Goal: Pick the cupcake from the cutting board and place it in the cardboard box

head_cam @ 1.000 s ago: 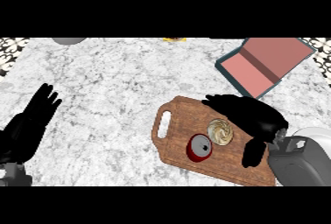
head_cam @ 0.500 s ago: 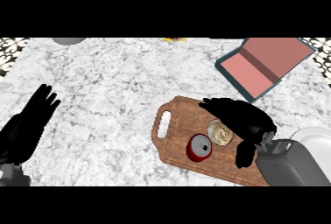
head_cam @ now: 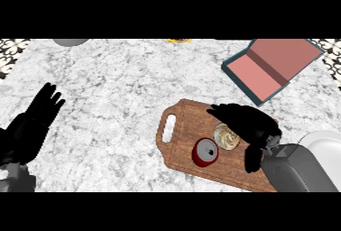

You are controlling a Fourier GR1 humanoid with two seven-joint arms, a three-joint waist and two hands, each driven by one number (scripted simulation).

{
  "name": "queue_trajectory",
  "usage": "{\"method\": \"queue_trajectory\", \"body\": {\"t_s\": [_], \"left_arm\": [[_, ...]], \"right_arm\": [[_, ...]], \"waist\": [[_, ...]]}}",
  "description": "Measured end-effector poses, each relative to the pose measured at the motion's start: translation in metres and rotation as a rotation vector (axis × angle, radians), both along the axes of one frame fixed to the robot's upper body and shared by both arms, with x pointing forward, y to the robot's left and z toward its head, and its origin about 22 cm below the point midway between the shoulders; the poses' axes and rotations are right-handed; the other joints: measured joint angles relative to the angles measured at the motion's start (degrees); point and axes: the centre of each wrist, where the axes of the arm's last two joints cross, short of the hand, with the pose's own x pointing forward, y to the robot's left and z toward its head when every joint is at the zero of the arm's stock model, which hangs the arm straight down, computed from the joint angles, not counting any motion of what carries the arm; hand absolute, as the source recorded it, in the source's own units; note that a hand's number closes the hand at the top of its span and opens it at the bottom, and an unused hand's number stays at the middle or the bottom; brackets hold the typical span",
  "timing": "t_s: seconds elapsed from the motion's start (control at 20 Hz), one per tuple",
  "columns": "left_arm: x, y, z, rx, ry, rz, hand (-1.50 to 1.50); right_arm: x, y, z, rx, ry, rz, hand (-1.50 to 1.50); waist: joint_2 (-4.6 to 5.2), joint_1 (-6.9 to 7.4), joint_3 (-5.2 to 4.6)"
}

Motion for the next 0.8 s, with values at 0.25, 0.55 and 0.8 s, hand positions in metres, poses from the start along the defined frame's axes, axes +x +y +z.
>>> {"method": "queue_trajectory", "body": {"t_s": [0.25,0.55,0.8], "left_arm": [[-0.006,0.004,-0.009,0.0,0.002,-0.002,0.0],[-0.007,0.0,-0.006,0.001,0.006,-0.002,0.0],[-0.01,-0.003,-0.007,0.0,0.003,0.001,0.0]], "right_arm": [[0.003,0.001,-0.017,-0.023,0.009,-0.006,-1.5],[0.009,0.002,-0.029,-0.035,0.02,-0.001,-1.5],[0.01,-0.001,-0.034,-0.034,0.019,-0.004,1.5]], "waist": [[0.0,0.08,0.0],[0.0,0.08,0.01],[-0.01,0.05,0.01]]}}
